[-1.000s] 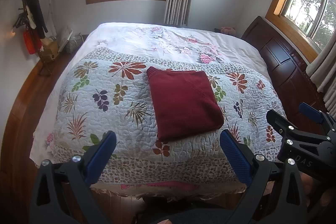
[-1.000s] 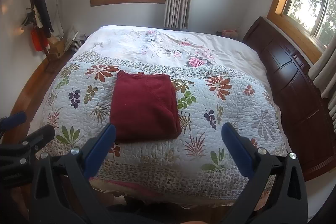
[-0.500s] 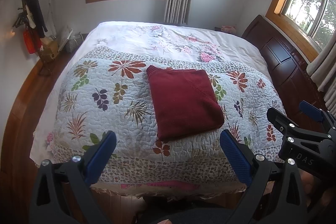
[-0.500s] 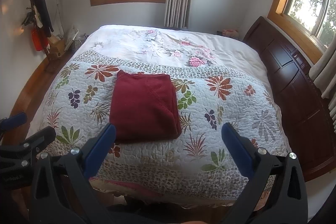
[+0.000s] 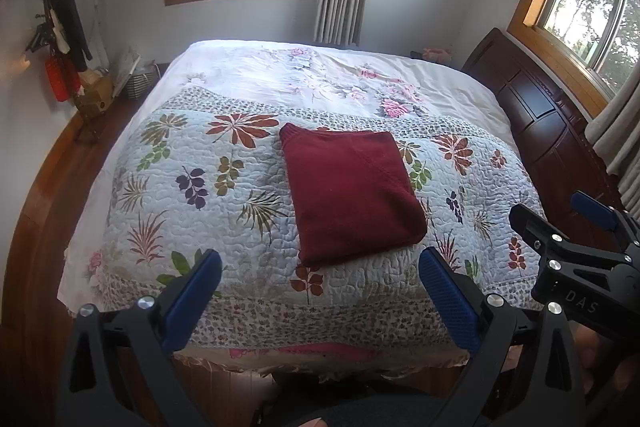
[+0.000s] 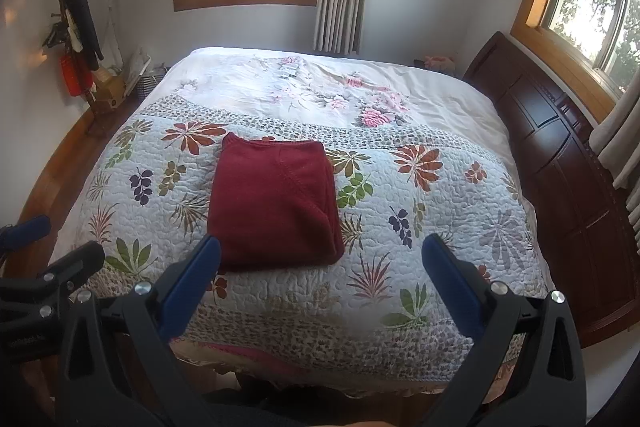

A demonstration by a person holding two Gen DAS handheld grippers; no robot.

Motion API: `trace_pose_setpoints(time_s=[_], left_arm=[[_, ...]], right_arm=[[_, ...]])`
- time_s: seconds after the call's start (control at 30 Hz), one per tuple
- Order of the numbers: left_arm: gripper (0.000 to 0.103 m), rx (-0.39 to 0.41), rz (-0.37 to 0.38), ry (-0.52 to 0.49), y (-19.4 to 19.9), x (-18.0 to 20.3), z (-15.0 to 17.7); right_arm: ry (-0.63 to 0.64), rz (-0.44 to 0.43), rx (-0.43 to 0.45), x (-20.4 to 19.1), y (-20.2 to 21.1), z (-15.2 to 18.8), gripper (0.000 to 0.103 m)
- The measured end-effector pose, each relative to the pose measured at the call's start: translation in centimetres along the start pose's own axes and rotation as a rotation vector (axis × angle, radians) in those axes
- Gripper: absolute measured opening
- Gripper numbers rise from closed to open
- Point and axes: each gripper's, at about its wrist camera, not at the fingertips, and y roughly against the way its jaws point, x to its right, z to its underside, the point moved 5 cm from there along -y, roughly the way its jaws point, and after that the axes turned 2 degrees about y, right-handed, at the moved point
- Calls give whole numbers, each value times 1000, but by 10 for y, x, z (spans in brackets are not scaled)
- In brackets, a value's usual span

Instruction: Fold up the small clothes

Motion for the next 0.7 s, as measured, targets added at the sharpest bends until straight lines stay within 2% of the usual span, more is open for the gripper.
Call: trace_pose_setpoints(time_s=[0.7], left_arm=[[99,2,-9,5,2,2,0]], right_arm=[[-1,-20,0,7,-3,-1,100]])
